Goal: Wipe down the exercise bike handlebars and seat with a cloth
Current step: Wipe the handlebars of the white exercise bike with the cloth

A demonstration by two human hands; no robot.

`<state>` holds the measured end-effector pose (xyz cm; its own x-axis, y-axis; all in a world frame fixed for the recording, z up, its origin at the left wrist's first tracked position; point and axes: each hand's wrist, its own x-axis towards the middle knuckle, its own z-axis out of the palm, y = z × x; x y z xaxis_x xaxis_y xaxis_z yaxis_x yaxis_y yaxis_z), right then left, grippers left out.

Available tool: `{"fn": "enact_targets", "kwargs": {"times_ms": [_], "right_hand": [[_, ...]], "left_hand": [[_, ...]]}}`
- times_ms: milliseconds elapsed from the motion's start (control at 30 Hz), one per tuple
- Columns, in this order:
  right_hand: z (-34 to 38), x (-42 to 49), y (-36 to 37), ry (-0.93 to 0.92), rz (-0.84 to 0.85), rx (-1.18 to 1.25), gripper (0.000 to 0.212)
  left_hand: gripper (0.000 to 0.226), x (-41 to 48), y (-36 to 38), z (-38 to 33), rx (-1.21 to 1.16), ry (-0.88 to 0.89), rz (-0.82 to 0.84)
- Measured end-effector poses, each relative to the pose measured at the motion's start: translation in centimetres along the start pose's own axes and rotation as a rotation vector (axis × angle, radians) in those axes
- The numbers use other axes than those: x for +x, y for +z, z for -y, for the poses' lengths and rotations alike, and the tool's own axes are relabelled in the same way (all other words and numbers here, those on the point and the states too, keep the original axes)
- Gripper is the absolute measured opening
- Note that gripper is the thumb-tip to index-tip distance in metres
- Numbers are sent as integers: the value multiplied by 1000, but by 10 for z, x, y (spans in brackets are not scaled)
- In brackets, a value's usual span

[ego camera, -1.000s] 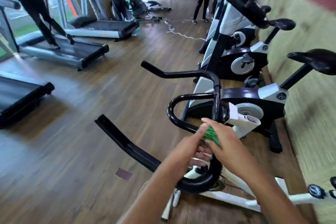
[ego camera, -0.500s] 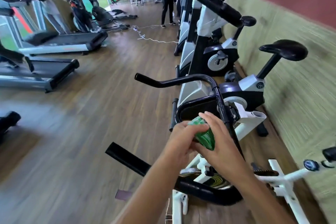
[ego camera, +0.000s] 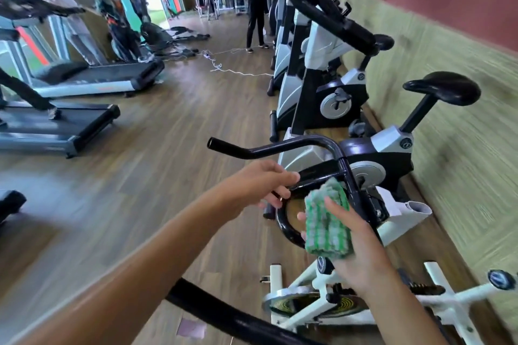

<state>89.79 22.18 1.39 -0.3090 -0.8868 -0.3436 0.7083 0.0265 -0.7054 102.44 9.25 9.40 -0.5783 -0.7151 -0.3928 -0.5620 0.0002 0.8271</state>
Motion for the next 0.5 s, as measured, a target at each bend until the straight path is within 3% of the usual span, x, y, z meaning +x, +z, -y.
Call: {"fn": "enact_targets", "kwargs": {"times_ms": [167, 300, 500], "right_hand": [[-7, -6, 1, 41, -50, 212, 46], [-24, -3, 15, -90, -173, 245, 47], [-48, -10, 54, -401, -509, 371, 39]], "left_hand": [[23, 31, -26, 11, 78, 61, 121], [23, 66, -34, 20, 157, 141, 243], [11, 93, -35, 32, 248, 321, 497]]}}
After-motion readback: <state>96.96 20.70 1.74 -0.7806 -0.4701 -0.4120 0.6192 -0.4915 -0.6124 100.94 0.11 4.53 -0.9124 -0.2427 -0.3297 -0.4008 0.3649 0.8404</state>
